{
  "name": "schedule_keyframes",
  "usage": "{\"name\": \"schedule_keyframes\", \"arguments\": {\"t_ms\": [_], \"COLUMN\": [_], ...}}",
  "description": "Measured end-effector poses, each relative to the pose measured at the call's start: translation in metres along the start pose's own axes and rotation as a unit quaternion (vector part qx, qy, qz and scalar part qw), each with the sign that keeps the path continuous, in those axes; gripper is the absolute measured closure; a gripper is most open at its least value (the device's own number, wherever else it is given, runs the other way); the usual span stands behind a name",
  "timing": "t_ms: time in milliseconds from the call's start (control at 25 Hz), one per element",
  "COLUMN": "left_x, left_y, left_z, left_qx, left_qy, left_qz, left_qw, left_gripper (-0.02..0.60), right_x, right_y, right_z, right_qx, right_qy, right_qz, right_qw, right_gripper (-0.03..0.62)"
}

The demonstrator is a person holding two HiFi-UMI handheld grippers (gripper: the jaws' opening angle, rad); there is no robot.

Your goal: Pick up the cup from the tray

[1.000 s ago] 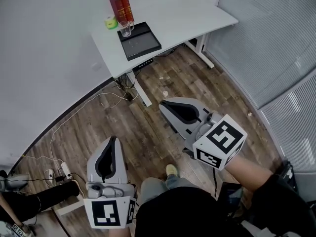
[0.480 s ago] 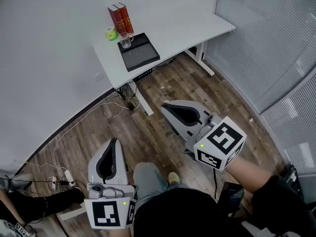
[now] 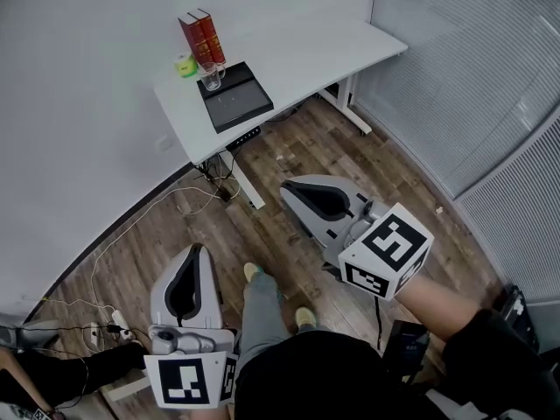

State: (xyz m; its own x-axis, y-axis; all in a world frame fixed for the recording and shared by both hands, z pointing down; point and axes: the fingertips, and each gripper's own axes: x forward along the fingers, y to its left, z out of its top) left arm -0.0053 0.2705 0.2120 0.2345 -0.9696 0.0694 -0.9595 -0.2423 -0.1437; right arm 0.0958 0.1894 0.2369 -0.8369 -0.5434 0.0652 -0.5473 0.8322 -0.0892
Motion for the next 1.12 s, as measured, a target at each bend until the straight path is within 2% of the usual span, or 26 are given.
{"name": "schedule_keyframes", "arguments": {"t_ms": [600, 1120], "left_x": [0.039, 0.114], "left_y": [0.043, 0.125], "left_z": [-0.013, -0.018], "left_qx": [-0.014, -0.021], "left_qy": [-0.011, -0.011], "left_qz": [-0.001, -0.003], "left_qw": [0.9998, 0.9997], "left_gripper": [0.58, 0.58], "right_x": [0.053, 0.15], "right_y": [-0.02, -0.061], "right_z": [-0.001, 0.009], "right_qx": [-0.019, -0.026], "right_qy": [0.013, 0.029], "right_qz": [0.002, 0.001], "right_qw": [1.0, 0.999], "right_gripper": [0.58, 0.58]}}
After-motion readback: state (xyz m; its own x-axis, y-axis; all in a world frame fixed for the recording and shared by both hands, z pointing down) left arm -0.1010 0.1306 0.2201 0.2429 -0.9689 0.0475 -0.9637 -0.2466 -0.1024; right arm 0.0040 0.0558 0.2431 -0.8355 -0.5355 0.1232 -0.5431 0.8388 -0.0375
